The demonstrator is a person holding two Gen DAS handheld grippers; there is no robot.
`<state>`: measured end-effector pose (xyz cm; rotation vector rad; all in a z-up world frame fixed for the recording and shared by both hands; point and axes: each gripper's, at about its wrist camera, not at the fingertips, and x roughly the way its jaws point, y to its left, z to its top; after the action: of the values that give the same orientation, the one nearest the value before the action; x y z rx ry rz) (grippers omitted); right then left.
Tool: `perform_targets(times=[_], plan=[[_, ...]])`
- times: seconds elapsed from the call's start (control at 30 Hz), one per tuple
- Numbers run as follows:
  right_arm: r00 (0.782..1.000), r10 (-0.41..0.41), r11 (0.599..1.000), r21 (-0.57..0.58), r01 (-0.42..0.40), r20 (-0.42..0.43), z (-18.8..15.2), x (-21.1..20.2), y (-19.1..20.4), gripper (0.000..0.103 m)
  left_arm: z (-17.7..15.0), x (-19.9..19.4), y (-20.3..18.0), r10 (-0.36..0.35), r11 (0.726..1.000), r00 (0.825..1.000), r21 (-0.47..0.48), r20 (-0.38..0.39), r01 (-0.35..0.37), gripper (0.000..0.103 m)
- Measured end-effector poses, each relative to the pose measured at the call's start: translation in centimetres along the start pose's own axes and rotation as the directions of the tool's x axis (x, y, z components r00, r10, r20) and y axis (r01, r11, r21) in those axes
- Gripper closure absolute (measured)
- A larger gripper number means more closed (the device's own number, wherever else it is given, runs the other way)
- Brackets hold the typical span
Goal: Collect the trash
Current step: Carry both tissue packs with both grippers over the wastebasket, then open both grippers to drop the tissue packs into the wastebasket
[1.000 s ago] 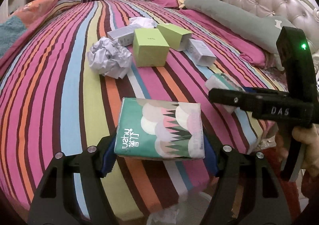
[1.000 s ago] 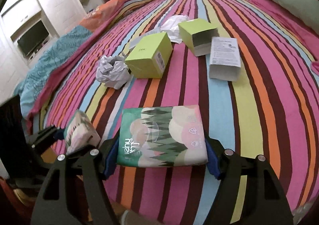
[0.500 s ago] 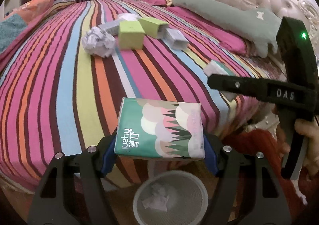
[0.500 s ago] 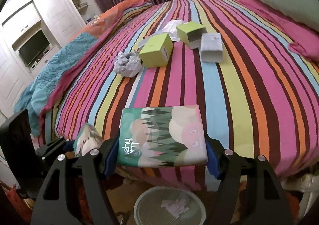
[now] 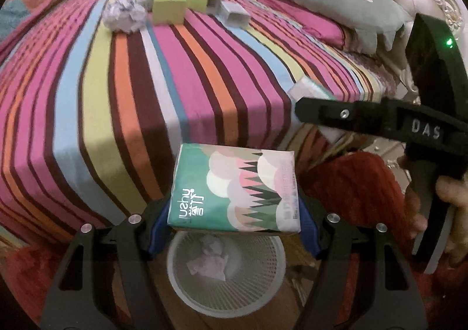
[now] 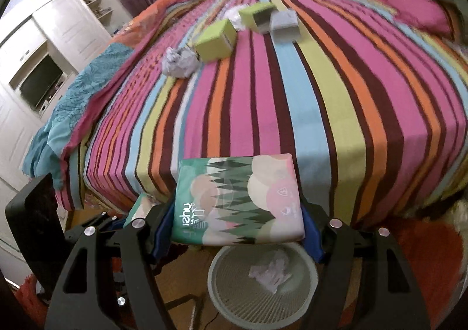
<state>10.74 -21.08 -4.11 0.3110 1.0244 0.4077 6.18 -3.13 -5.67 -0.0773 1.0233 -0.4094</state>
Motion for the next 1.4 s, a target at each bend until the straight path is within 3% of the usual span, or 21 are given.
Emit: perform_targets(times=[0.3, 0.57, 0.73, 0.93, 1.1, 1.2, 1.4], plan=[[0.987, -0.017, 0.991, 0.126, 0.038, -0.158, -3.2, 3.2, -1.8, 0.035, -1.4, 3.2, -1.8, 0.045, 0.997, 0.990, 0.069, -0.133, -0.036, 0.033], [0.960, -0.024, 0.970, 0.226, 0.089, -0.278, -4.8, 5.5, -3.9, 0.035, -2.6, 6.4, -2.5, 0.102, 0.988, 0.961, 0.135, -0.257, -0.069, 0.033], [0.931, -0.021, 0.953, 0.274, 0.129, -0.366, -5.5, 7.4, -5.1, 0.035, -3.5, 9.0, -2.0, 0.148, 0.984, 0.920, 0.143, -0.363, -0.103, 0.033], [0.887, -0.018, 0.935, 0.307, 0.179, -0.462, -6.4, 9.8, -6.0, 0.035, -4.6, 11.9, -0.5, 0.191, 0.981, 0.859, 0.126, -0.475, -0.149, 0.033], [0.844, 0.024, 0.906, 0.368, 0.208, -0.536, -7.9, 11.8, -7.2, 0.035, -4.9, 14.0, 0.4, 0.171, 0.985, 0.813, 0.076, -0.557, -0.156, 0.033], [0.824, 0.052, 0.885, 0.408, 0.224, -0.565, -8.7, 12.5, -8.0, 0.035, -5.3, 15.0, 0.7, 0.156, 0.987, 0.795, 0.056, -0.587, -0.152, 0.033], [0.795, 0.066, 0.876, 0.416, 0.243, -0.603, -9.3, 13.6, -8.2, 0.035, -6.7, 16.5, 1.5, 0.156, 0.986, 0.745, 0.059, -0.649, -0.155, 0.033]])
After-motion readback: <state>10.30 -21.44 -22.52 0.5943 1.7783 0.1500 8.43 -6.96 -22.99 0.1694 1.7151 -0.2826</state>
